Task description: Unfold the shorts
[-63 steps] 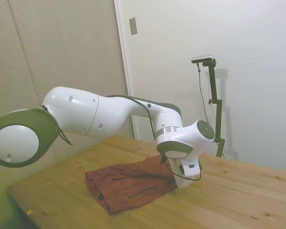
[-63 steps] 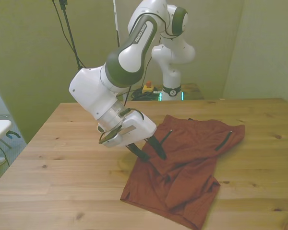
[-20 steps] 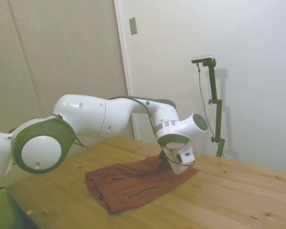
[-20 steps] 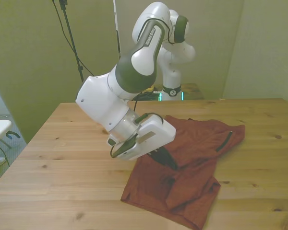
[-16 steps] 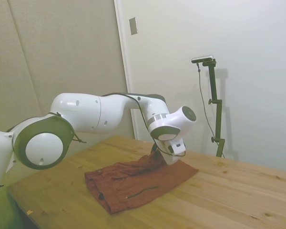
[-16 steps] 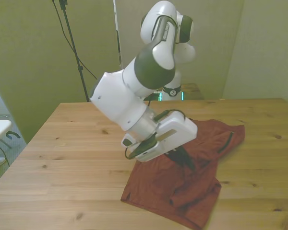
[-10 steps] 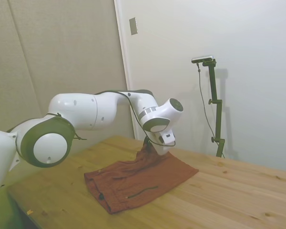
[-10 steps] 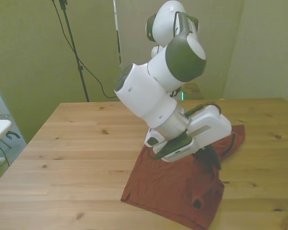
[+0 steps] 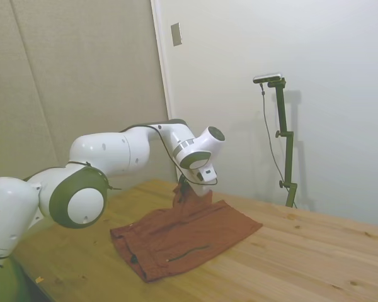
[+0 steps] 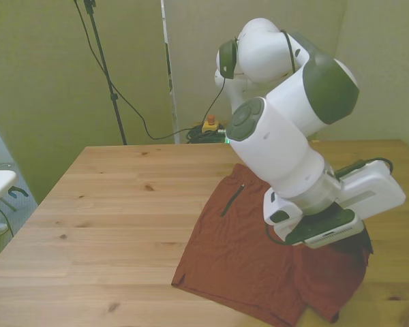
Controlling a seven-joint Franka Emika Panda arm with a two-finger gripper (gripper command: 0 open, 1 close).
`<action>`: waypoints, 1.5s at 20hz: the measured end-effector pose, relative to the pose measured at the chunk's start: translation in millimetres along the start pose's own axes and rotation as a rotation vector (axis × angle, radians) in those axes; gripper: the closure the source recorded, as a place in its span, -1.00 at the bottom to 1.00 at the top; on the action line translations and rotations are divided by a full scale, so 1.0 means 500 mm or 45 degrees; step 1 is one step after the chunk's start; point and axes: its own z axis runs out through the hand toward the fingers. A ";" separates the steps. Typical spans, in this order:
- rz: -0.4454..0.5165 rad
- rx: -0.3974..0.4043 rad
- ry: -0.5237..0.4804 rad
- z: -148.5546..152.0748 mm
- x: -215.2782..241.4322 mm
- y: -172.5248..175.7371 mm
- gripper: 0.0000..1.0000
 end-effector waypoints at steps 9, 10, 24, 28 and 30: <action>-0.014 -0.037 -0.034 0.130 -0.043 -0.049 -1.00; -0.008 -0.038 -0.036 0.139 -0.041 -0.049 -1.00; -0.043 -0.019 -0.050 0.126 -0.058 -0.069 -1.00; -0.058 -0.006 -0.032 0.087 -0.084 -0.089 -1.00; -0.026 -0.067 0.050 0.053 -0.090 -0.089 -1.00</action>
